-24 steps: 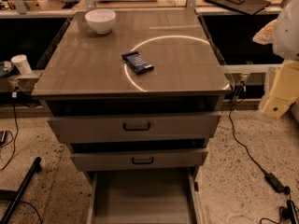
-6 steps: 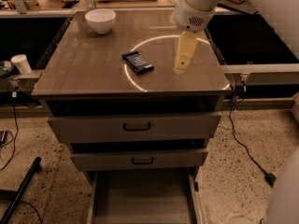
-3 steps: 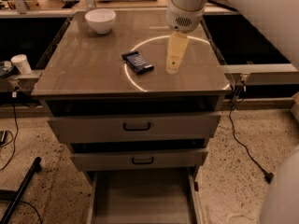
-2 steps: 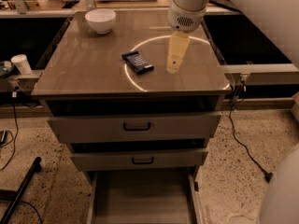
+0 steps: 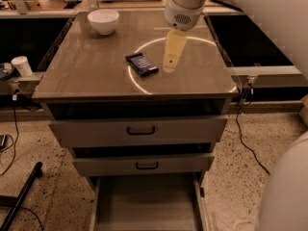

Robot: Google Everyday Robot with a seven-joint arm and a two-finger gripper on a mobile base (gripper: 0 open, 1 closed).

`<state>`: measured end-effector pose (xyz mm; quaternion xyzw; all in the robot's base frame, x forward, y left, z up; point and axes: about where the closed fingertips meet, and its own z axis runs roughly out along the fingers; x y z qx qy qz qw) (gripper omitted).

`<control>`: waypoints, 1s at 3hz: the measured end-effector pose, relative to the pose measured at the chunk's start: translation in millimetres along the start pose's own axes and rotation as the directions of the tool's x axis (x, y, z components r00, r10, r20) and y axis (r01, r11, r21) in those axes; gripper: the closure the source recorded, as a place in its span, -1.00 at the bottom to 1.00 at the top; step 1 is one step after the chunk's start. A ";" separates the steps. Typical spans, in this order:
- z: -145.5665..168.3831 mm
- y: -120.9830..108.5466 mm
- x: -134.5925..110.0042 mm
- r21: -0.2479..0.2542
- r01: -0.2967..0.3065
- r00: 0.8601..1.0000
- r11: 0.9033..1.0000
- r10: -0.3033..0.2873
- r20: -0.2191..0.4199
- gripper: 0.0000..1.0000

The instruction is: Place rxbar blueberry into bottom drawer

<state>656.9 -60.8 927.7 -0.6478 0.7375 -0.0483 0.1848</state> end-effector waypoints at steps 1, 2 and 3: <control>4.3 -2.4 -17.2 0.003 0.042 0.999 0.999 -0.042 0.027 -1.00; 21.6 -1.1 -34.6 -0.014 0.078 0.997 0.997 -0.078 0.014 -1.00; 41.2 -0.3 -42.3 -0.030 0.062 0.997 0.998 -0.064 -0.045 -1.00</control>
Offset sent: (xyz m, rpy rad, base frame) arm 0.0149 0.0525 -0.0138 -0.0104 -0.0070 0.1202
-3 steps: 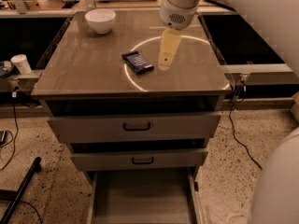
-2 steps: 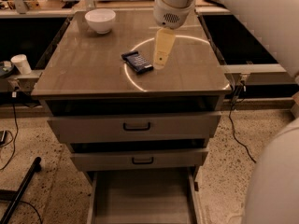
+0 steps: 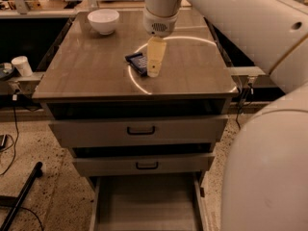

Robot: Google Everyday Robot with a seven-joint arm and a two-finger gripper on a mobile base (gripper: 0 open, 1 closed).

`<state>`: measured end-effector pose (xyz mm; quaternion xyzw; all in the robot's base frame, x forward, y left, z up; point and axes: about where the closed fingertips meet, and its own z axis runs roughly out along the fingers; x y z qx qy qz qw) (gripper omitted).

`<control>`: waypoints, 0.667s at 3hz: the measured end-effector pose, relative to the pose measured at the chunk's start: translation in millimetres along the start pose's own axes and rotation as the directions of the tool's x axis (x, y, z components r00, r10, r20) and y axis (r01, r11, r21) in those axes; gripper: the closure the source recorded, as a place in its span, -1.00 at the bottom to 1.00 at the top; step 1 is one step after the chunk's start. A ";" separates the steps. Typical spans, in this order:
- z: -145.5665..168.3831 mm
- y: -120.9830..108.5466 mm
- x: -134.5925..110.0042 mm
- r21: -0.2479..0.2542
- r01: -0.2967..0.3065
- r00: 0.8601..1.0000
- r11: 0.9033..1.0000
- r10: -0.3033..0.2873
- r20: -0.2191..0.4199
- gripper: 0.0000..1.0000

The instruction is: Place rxbar blueberry into bottom drawer

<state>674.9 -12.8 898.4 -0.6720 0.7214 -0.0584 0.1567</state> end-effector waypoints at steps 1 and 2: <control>12.1 -1.0 -3.6 -0.006 -0.010 0.999 1.000 0.010 -0.042 -1.00; 12.1 -1.0 -3.6 -0.006 -0.010 0.999 1.000 0.010 -0.042 -1.00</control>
Offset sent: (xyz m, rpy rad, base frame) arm 0.0043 0.0045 -0.0095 -0.0332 0.0100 -0.0186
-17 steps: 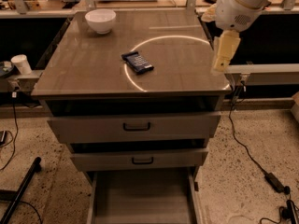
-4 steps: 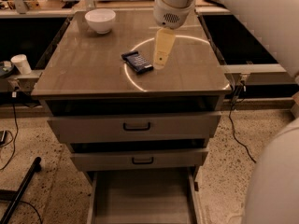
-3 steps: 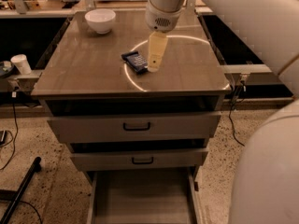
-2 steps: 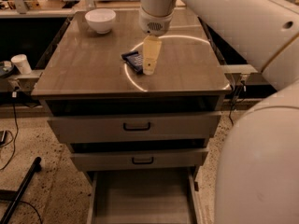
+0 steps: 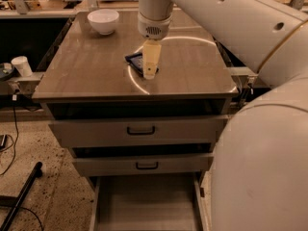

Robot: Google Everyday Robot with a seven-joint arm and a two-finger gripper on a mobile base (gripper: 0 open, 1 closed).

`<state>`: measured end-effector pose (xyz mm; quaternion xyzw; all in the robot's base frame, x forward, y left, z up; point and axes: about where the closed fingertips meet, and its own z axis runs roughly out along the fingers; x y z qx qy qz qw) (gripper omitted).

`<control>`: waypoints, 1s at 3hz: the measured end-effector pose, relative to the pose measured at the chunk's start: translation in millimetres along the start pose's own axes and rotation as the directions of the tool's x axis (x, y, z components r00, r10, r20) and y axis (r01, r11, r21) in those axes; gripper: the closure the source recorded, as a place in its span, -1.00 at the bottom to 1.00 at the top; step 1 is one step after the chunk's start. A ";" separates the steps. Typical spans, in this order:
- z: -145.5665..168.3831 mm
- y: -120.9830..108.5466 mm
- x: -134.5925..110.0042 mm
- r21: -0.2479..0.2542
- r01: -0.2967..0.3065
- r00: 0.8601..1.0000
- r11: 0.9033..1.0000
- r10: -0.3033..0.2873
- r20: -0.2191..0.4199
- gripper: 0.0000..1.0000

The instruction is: Place rxbar blueberry into bottom drawer

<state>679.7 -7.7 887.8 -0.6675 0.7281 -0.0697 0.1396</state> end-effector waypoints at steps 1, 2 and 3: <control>31.1 -18.2 17.1 -0.016 -0.010 1.000 1.000 0.010 -0.020 -1.00; 58.4 -34.3 30.4 -0.021 -0.025 0.998 0.999 0.024 -0.051 -1.00; 83.5 -65.2 41.6 -0.015 -0.024 0.997 1.000 0.023 -0.071 -1.00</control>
Offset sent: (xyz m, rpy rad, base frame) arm 0.0745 -0.0455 -0.0696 -0.0668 0.0334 -0.0656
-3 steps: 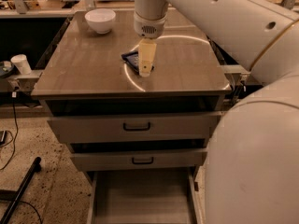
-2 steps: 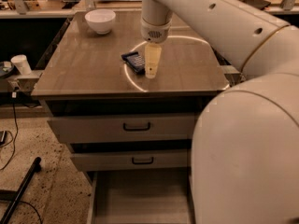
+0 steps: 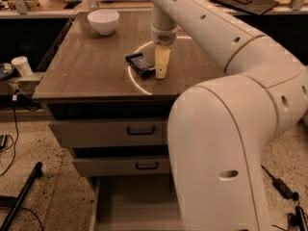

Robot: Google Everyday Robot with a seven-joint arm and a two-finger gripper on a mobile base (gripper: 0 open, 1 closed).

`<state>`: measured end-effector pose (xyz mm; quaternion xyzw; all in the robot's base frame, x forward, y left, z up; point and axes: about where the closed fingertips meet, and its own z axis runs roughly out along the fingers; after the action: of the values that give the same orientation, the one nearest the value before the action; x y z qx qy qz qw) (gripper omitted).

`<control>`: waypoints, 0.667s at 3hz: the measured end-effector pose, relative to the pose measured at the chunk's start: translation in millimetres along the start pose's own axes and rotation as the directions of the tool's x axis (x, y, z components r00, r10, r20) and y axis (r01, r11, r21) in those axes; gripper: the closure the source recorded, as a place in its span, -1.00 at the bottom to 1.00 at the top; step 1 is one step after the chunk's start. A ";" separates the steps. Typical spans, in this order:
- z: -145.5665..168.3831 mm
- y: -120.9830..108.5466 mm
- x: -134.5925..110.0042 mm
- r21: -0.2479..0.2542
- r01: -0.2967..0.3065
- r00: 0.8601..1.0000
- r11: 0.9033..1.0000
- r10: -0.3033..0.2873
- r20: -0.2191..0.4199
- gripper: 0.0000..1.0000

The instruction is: Place rxbar blueberry into bottom drawer

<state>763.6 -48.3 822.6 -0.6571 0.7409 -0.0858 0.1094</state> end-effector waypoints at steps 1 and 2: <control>0.0 0.0 -0.1 0.000 0.000 1.000 1.000 0.000 0.000 -1.00; -20.2 5.0 -43.0 0.005 0.075 0.996 0.997 -0.075 0.046 -1.00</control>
Offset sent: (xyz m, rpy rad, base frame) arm 0.0109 0.0174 0.0257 -0.0099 -0.0017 0.0561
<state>758.2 -5.4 842.7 -0.6861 0.7128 -0.0757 0.1240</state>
